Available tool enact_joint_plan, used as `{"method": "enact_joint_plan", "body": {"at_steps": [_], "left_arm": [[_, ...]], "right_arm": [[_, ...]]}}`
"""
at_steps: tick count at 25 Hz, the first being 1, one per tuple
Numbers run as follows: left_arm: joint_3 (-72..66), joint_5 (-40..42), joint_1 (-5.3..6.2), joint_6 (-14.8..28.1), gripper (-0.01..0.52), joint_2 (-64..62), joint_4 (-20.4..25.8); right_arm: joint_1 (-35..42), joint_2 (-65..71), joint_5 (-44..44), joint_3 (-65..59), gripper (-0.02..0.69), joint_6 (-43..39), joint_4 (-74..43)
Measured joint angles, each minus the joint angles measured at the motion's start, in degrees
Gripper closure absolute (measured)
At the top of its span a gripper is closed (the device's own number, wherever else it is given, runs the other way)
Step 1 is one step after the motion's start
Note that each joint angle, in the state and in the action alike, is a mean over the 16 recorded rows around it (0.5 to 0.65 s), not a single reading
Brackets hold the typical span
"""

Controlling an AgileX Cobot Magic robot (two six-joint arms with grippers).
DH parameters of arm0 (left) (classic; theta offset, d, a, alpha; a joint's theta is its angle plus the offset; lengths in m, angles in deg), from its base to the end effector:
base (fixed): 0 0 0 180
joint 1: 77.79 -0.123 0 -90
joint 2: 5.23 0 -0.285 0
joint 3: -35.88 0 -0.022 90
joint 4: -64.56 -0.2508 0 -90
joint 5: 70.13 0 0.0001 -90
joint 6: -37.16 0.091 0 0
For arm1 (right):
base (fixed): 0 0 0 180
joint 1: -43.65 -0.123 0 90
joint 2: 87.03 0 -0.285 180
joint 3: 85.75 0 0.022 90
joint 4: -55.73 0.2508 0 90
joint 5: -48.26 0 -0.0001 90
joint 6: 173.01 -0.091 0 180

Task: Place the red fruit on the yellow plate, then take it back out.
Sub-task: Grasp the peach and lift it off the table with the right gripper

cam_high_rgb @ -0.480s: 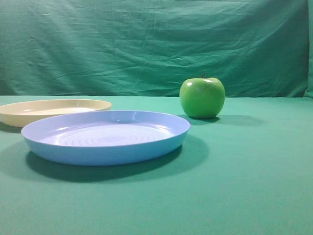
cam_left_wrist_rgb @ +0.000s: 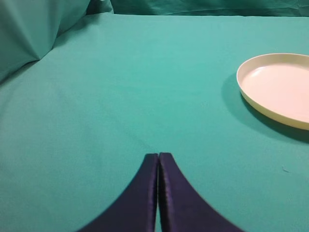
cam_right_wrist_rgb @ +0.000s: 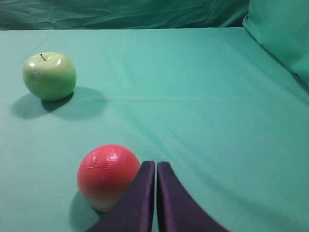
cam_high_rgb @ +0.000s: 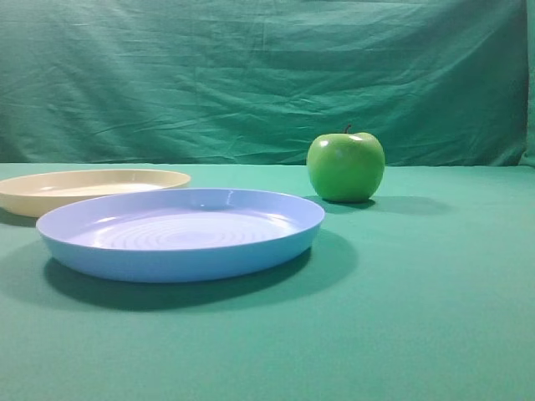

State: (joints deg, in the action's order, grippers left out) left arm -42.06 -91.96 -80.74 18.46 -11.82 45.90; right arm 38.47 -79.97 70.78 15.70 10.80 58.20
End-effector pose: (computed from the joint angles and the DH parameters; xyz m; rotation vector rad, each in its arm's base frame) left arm 0.0509 0.0135 0.1776 -0.1516 1.8318 0.1298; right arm 0.0516 0.0062 0.1708 -0.1217 1.8834 0.0592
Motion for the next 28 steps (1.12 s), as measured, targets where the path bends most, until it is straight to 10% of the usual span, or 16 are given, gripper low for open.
{"method": "enact_joint_plan", "body": {"at_steps": [28], "left_arm": [[0.0,0.0,0.0,0.0,0.514,0.0,0.0]], "right_arm": [[0.0,7.1,-7.5,11.9,0.665,0.4,7.0]]}}
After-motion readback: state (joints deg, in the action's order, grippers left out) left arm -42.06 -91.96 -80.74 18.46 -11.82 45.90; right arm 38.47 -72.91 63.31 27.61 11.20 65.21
